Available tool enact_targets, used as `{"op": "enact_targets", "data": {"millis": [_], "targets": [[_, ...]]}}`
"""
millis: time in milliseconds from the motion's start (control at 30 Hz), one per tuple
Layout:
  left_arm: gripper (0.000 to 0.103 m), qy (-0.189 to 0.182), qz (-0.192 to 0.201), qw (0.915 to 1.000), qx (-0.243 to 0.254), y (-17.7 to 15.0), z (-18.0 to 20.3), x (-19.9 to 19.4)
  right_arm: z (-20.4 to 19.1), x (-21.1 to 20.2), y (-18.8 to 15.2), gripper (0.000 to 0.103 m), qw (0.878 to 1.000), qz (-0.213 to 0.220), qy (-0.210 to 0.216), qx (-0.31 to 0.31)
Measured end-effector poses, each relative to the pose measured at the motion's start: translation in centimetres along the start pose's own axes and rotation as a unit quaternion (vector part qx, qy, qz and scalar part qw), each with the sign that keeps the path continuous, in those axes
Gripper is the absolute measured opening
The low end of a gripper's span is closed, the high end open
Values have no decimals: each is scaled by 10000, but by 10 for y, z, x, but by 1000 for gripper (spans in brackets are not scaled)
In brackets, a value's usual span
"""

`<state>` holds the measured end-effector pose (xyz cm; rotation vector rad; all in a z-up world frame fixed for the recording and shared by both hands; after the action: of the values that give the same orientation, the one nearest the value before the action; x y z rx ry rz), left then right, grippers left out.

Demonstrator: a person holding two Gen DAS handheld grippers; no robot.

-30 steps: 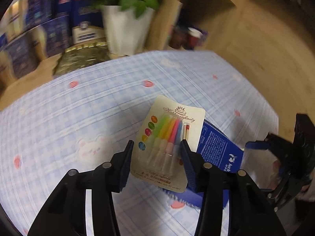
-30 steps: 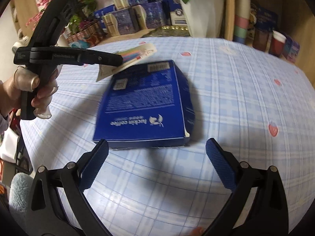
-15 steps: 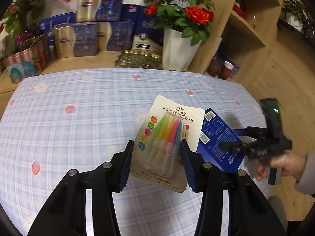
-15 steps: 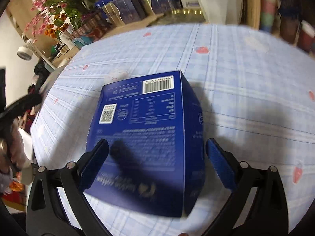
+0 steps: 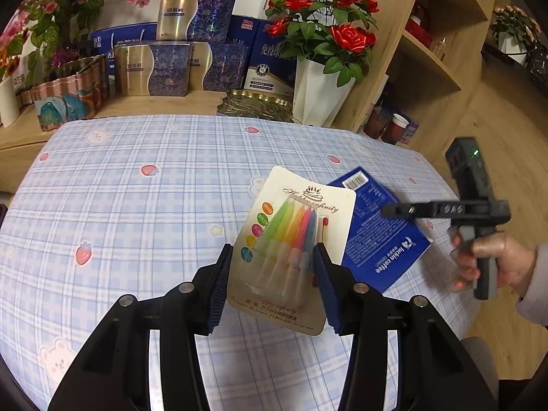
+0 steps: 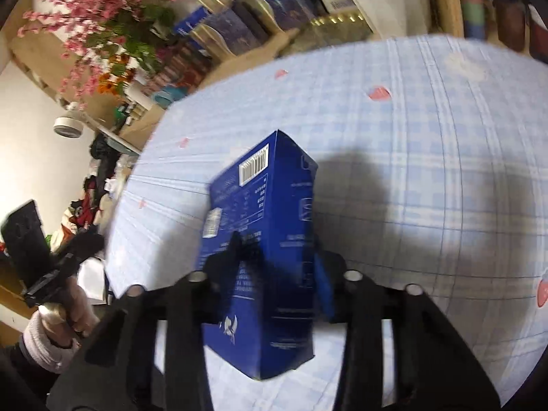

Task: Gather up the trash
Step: 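Grasp the blue luckin coffee box with the right tool while the left tool holds the candle card, then carry the candle card over the bin and open the left tool while the right tool holds the box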

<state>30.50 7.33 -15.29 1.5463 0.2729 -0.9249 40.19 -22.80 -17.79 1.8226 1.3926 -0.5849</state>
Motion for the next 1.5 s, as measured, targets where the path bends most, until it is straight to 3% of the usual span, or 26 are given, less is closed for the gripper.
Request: {"op": "enact_targets", "data": {"millis": [133, 333, 400, 567, 900, 1200, 1500], "targets": [[46, 54, 120, 9999, -65, -6, 0, -19, -30, -24, -4, 23, 9994, 199, 41, -289], [46, 151, 273, 9995, -100, -15, 3, -45, -73, -25, -26, 20, 9958, -31, -122, -908], [46, 172, 299, 9993, -123, -20, 4, -52, -82, -16, -37, 21, 9929, -232, -352, -1115], [46, 207, 384, 9989, -187, -31, 6, -70, -92, -10, -50, 20, 9919, -217, -577, -1114], [46, 213, 664, 9975, -140, -47, 14, -112, -117, -75, -59, 20, 9875, 918, -560, -1149], [46, 5, 751, 9972, -11, -65, 45, -135, -112, -119, -106, 20, 9856, 1196, -391, -1132], [46, -290, 524, 9980, 184, -105, 91, -136, -100, -142, -167, 20, 9852, 1373, -180, -1009]]}}
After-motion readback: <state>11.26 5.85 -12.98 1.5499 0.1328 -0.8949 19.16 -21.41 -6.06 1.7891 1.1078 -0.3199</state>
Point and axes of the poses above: each gripper's, at about its wrist camera, not at the fingertips, and x roughly the way its jaws point, z to its right, y to its top, the point moved 1 cm from there along x, roughly the way its jaws point, and after that the axes turned 14 degrees about x, right-handed, at the moved point
